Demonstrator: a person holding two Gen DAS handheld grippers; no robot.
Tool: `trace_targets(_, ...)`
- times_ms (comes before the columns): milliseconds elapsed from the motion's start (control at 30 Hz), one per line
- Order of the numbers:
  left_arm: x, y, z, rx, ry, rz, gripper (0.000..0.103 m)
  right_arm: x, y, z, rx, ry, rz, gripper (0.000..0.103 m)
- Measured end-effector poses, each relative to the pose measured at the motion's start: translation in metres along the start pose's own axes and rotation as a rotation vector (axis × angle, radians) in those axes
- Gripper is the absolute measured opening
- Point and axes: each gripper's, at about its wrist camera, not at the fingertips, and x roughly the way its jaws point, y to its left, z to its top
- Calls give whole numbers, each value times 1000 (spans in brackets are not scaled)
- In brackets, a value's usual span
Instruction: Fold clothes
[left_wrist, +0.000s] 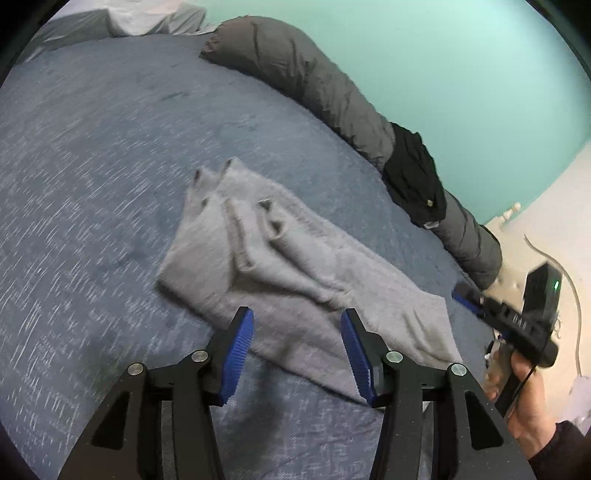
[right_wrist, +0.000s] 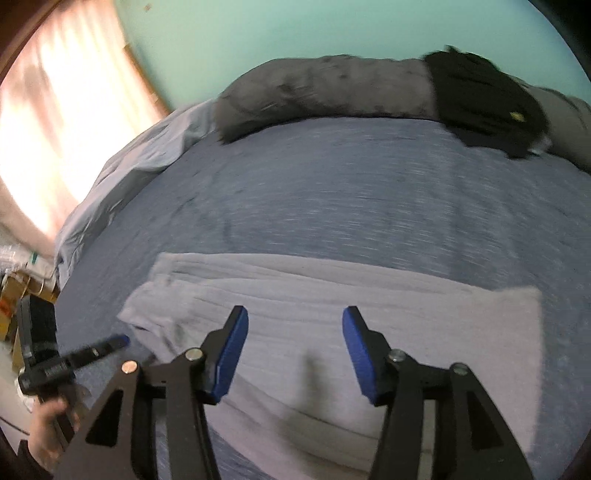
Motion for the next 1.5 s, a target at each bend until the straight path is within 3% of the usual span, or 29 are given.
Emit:
trace_targets(433, 14, -58, 15, 163, -69, -25, 52, -33, -91, -50, 96, 23, -83, 54)
trace_targets(600, 39, -69, 8, 210, -6, -9, 52, -31, -100, -58, 134, 15, -78, 54)
trace_targets(800, 66, -52, -1, 182, 58, 73, 49, -32, -106, -65, 134, 11, -86, 54)
trace_targets(933, 76, -49, -10, 220, 92, 117, 47, -31, -107, -72, 140, 15, -87, 54)
trace_targets(1133, 74, -37, -13, 171, 94, 78, 47, -17, -71, -71, 66, 27, -97, 54)
trace_targets(1300, 68, -46, -14, 208, 91, 96, 47, 8, -25, -55, 0, 40, -80, 54)
trace_targets(1500, 66, -42, -14, 203, 101, 84, 47, 52, 13, -69, -73, 131, -167, 54)
